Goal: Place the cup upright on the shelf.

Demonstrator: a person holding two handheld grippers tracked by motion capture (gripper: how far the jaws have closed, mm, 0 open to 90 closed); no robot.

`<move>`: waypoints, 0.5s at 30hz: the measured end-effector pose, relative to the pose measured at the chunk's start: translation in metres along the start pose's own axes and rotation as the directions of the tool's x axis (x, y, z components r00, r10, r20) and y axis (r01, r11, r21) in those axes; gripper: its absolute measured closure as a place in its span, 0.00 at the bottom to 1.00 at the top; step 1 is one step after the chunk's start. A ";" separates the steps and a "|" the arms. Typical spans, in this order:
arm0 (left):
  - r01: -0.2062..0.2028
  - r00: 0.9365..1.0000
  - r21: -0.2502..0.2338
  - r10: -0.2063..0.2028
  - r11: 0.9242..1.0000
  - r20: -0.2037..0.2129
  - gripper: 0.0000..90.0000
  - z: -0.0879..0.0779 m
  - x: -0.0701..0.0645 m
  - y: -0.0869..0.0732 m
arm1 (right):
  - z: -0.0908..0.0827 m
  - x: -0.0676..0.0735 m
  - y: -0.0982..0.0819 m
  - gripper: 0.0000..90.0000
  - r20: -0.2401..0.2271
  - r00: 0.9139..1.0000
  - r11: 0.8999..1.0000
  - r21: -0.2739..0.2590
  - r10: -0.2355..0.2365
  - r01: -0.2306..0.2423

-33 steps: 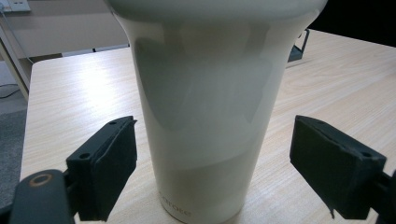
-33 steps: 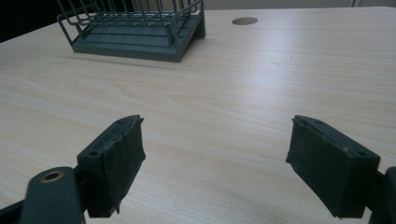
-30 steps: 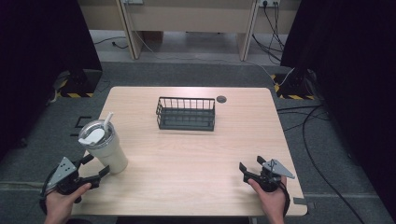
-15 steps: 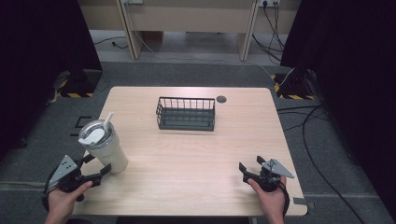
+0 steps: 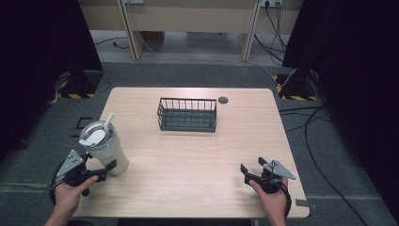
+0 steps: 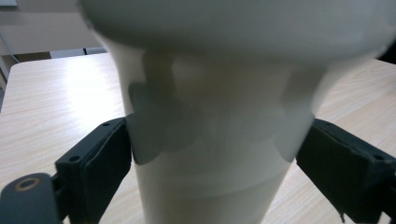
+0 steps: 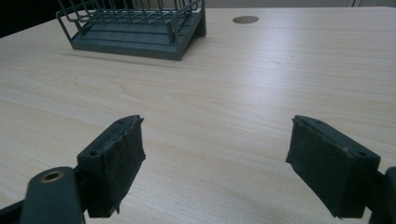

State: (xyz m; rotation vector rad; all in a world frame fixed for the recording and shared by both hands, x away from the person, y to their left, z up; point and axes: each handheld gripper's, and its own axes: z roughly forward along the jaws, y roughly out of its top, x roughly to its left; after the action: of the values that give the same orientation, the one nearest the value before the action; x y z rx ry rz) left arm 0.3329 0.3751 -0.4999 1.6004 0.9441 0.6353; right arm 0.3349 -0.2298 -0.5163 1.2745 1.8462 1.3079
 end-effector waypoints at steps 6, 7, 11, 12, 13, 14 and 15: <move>0.008 1.000 -0.004 -0.008 1.000 -0.005 0.08 0.009 -0.001 0.002 | 0.000 0.000 0.000 0.21 -0.001 1.000 1.000 -0.002 0.007 -0.007; 0.000 1.000 -0.005 0.000 1.000 -0.008 0.08 0.009 -0.001 0.002 | 0.000 0.000 0.000 0.21 -0.001 1.000 1.000 -0.002 0.008 -0.008; -0.016 1.000 -0.004 0.016 1.000 -0.010 0.08 0.012 -0.001 0.003 | 0.000 0.001 0.000 0.21 -0.003 1.000 1.000 0.008 0.006 -0.006; -0.016 1.000 -0.004 0.016 1.000 -0.010 0.08 0.012 -0.001 0.003 | 0.000 0.001 0.000 0.21 0.000 1.000 1.000 0.005 0.000 0.000; -0.018 1.000 -0.005 0.018 1.000 -0.010 0.08 0.013 -0.001 0.003 | 0.000 0.001 0.000 0.21 0.000 1.000 1.000 0.005 0.000 0.000; -0.026 1.000 -0.009 0.026 1.000 -0.011 0.09 0.014 -0.001 0.003 | 0.000 0.001 0.000 0.21 0.001 1.000 1.000 0.002 0.001 -0.001; -0.026 1.000 -0.009 0.026 1.000 -0.011 0.09 0.014 -0.001 0.003 | 0.000 0.001 0.000 0.21 0.001 1.000 1.000 0.002 0.001 -0.001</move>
State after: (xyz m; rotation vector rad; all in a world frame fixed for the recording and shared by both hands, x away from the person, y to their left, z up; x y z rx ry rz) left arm 0.3445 0.3664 -0.5001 1.6043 0.9287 0.6659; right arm 0.3348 -0.2292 -0.5161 1.2769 1.8467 1.3056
